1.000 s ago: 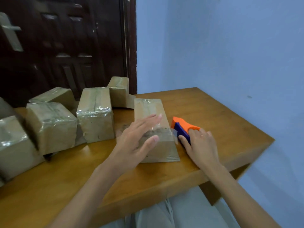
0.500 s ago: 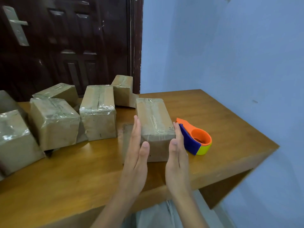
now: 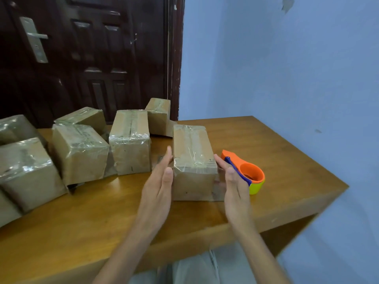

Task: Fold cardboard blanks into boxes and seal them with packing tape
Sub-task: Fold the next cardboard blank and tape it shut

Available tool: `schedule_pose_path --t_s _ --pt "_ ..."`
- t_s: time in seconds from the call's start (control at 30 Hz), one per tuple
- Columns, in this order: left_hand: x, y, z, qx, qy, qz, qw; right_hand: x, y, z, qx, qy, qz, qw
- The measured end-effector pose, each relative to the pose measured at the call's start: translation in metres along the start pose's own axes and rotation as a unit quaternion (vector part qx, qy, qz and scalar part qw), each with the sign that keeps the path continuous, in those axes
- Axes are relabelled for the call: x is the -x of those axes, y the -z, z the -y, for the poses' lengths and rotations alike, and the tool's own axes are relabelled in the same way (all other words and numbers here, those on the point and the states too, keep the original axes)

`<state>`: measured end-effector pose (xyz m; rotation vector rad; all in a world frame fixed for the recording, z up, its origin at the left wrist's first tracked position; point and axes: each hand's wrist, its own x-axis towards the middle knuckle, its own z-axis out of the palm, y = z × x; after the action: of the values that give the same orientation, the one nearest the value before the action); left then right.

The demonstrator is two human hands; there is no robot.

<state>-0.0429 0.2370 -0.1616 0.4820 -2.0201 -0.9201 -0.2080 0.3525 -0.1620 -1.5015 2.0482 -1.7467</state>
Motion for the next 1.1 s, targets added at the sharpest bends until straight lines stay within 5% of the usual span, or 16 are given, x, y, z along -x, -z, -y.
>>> schedule_pose_path --t_s 0.07,0.17,0.3,0.63,0.87,1.1 --pt "-0.008 0.017 0.028 -0.026 0.011 0.050 0.998 -0.001 0.005 -0.002 0.024 0.002 -0.016 1.000" --pt "-0.021 0.036 0.039 -0.055 -0.030 0.130 0.990 0.000 0.018 -0.009 0.084 0.088 0.063 0.991" --pt "-0.032 0.042 0.046 -0.154 -0.088 0.120 0.977 -0.017 0.034 -0.014 0.081 0.098 0.089 0.988" --pt "-0.040 0.043 0.036 0.055 0.013 0.172 0.984 -0.029 0.047 -0.033 0.000 0.074 0.219 0.973" --pt "-0.041 0.031 0.050 0.102 0.014 0.168 0.980 -0.031 0.040 -0.035 0.015 0.141 0.158 0.977" --pt "-0.031 0.015 0.050 0.042 -0.038 0.110 0.992 -0.023 0.016 -0.039 -0.045 0.105 0.055 0.992"
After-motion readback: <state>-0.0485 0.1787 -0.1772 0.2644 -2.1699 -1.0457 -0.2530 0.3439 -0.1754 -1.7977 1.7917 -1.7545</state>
